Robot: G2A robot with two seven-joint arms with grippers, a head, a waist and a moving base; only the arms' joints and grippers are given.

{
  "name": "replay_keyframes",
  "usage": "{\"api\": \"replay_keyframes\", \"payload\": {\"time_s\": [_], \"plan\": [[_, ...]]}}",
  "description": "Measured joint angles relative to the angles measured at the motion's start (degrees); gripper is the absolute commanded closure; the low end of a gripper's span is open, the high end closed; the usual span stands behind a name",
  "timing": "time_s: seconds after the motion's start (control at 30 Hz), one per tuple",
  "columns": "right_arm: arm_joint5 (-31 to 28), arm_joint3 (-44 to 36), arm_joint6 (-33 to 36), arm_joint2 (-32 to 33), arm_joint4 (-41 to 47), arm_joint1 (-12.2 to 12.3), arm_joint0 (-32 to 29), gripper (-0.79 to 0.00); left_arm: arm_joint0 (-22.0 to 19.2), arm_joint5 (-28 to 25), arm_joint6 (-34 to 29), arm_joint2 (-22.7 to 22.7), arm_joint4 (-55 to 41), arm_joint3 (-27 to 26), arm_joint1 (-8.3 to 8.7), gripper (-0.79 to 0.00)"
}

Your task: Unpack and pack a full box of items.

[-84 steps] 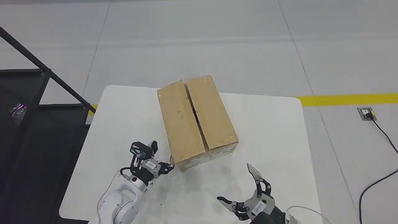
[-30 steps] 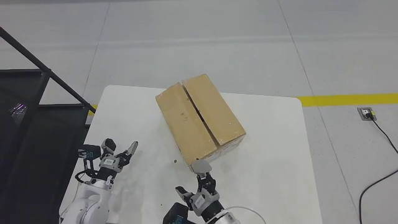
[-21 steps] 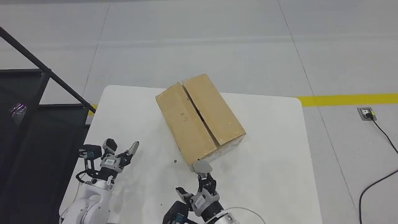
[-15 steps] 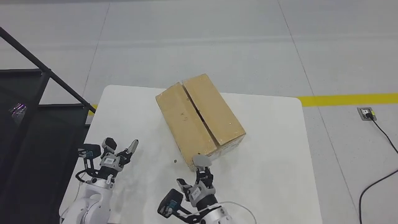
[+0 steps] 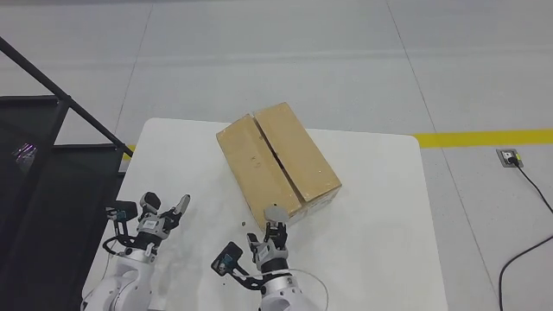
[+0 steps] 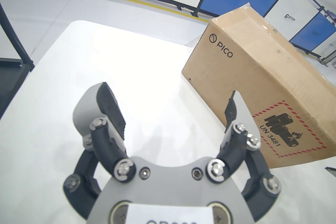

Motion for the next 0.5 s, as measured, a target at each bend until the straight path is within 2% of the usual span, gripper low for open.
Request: {"api": "replay_keyframes", "payload": {"time_s": [0.23,0.5], "plan": [[3.64,2.27,1.13,0.92,-3.59,-1.38,-1.2,-0.785,-0.09,-0.17,-0.04,-0.03,-0.39,0.57,-0.04,-0.785],[6.97,0.07,1.04,5.59,-5.7,-1.42,-5.15,-0.785,-0.37,-0.27,-0.29,0.52,-0.14,0.37,-0.13,-0.785]]}}
